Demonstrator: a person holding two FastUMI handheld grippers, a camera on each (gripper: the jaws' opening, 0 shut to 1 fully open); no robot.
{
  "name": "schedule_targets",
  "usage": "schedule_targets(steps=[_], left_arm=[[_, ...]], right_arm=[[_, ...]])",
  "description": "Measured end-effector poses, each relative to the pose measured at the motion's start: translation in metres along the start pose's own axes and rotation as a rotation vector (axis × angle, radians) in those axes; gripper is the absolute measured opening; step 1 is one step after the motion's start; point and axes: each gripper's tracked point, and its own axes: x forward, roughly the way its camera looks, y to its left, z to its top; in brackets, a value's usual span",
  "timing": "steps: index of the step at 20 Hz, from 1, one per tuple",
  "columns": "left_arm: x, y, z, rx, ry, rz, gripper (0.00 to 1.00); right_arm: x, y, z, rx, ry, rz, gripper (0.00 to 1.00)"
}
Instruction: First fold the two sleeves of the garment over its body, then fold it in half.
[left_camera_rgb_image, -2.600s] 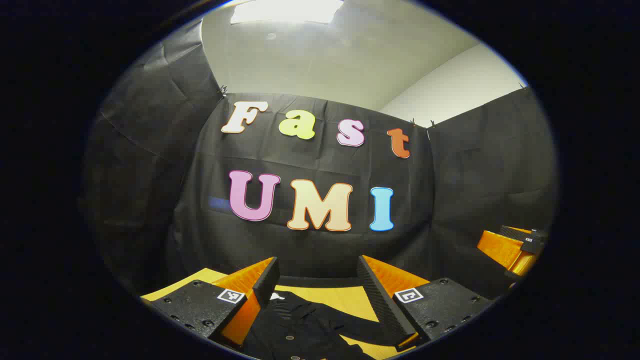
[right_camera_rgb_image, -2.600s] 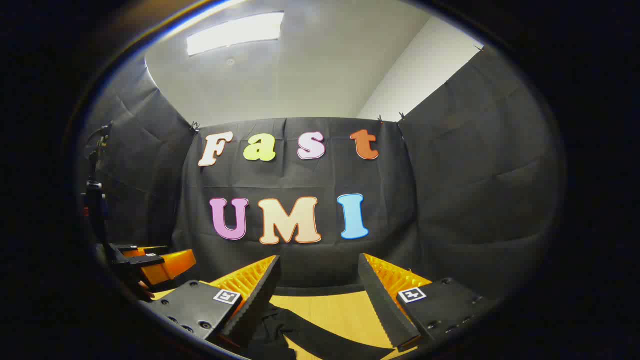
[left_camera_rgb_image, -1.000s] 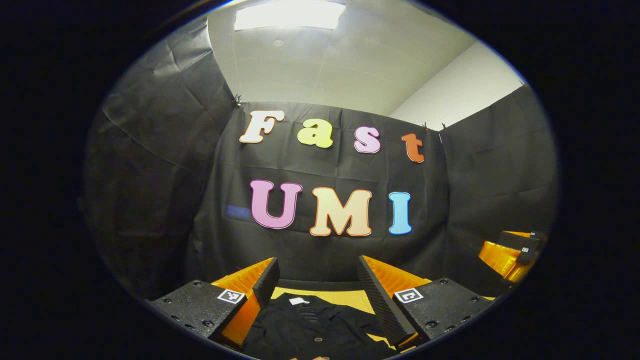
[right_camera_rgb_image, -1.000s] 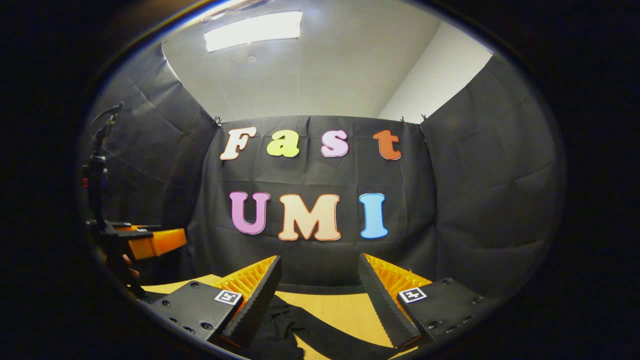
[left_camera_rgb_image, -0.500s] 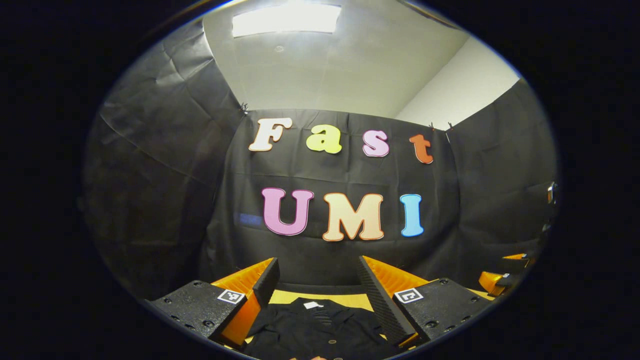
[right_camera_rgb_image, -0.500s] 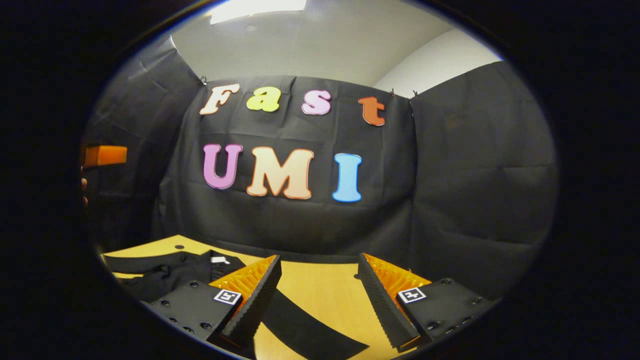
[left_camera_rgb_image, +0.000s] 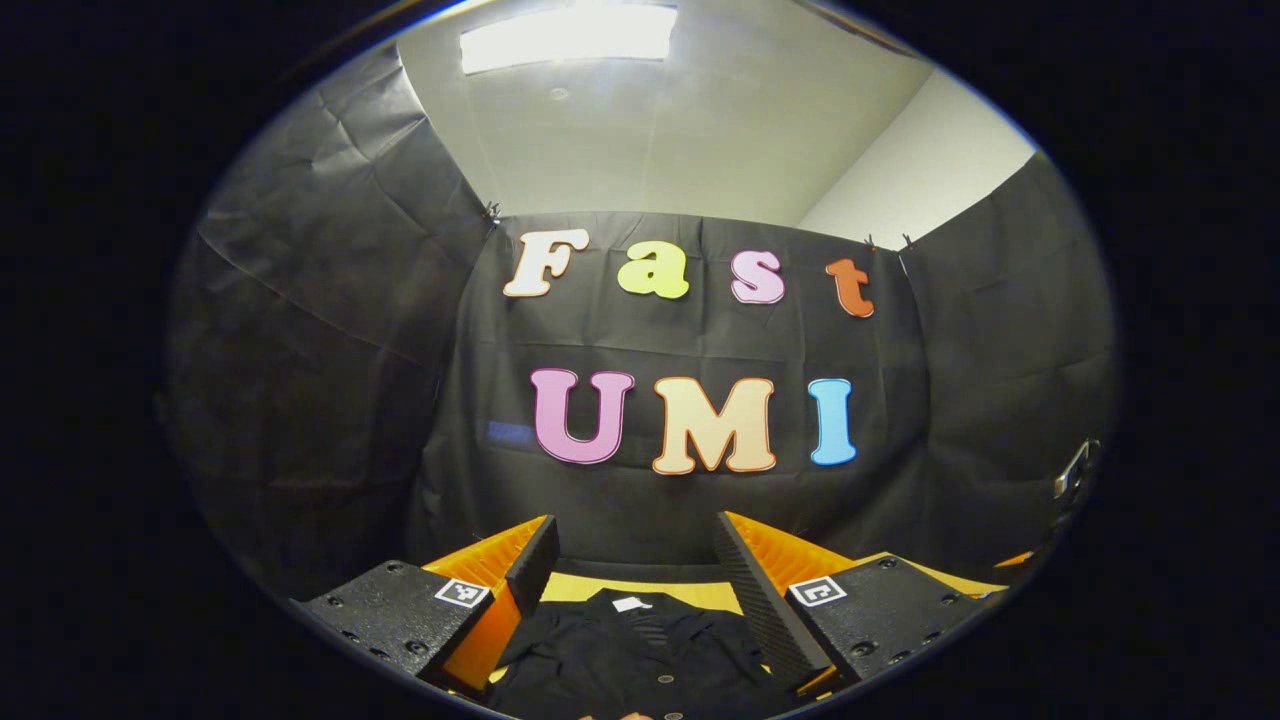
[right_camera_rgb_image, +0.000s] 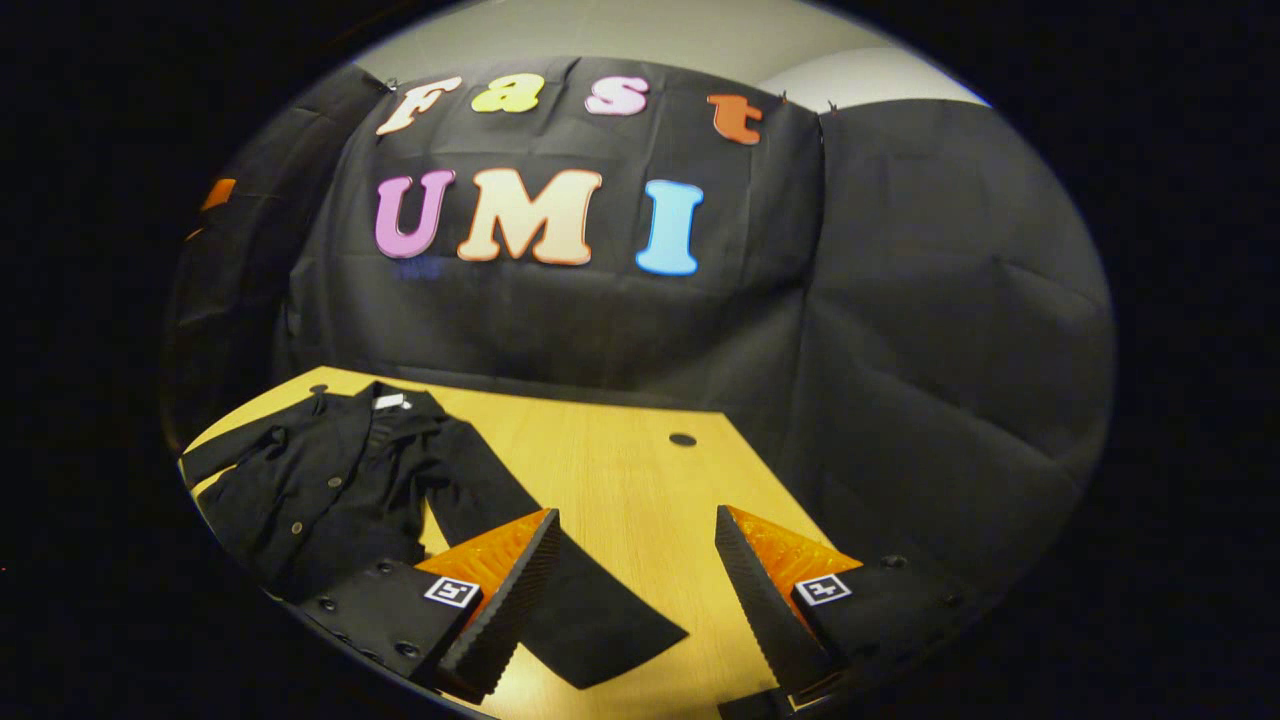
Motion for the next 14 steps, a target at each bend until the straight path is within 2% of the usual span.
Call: schedule_targets(steps=[6, 11, 14], left_arm=[[-0.003, -0.011, -0.004, 0.026, 0.017, 0.022, 0.92], [-0.006, -0.017, -0.006, 0.056, 0.033, 0.059, 0.92], [-0.006, -0.016, -0.014, 0.066, 0.051, 0.090, 0.92]], right_arm=[[0.038, 0.001, -0.073, 0.019, 0.309, 0.075, 1.00], [0.058, -0.006, -0.114, 0.032, 0.450, 0.114, 1.00], [0.067, -0.001, -0.133, 0.035, 0.517, 0.163, 0.96]])
